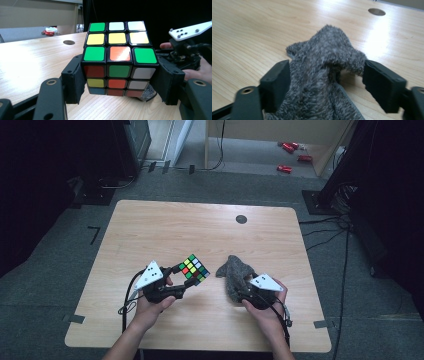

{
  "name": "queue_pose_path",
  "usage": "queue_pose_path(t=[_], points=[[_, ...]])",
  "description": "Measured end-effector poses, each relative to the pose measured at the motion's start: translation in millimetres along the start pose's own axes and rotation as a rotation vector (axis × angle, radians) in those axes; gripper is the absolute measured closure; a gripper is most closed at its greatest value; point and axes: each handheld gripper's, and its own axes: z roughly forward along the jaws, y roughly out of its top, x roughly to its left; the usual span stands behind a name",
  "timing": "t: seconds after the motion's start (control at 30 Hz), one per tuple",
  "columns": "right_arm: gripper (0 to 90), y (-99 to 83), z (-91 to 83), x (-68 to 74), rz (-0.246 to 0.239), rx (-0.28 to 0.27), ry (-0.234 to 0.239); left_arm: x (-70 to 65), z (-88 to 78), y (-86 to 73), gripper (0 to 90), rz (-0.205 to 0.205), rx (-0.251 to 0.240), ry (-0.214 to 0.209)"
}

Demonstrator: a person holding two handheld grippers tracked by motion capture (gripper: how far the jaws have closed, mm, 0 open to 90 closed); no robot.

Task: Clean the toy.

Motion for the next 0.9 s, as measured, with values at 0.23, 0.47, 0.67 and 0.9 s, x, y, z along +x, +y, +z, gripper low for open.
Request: queue_pose_path(t=[0.23,0.47,0.67,0.9], points=[[16.2,12.6,-16.3,10.7,-0.019,-0.106,0.059,-1.3,4.5,0.9,35.3,-0.019,0.008,0.003],[19.8,18.1,-19.3,45.6,-0.131,-0.226,0.178,-6.3,10.2,4.4,35.3,-0.061,0.028,0.009],[19.8,17.3,-14.8,65.0,-0.180,-0.266,0.233,-10.9,16.5,3.7,35.3,-0.085,0.056,0.008],[17.8,15.9,-7.3,78.8,-0.210,-0.258,0.205,-17.9,25.0,1.1,35.3,-0.102,0.077,-0.016]])
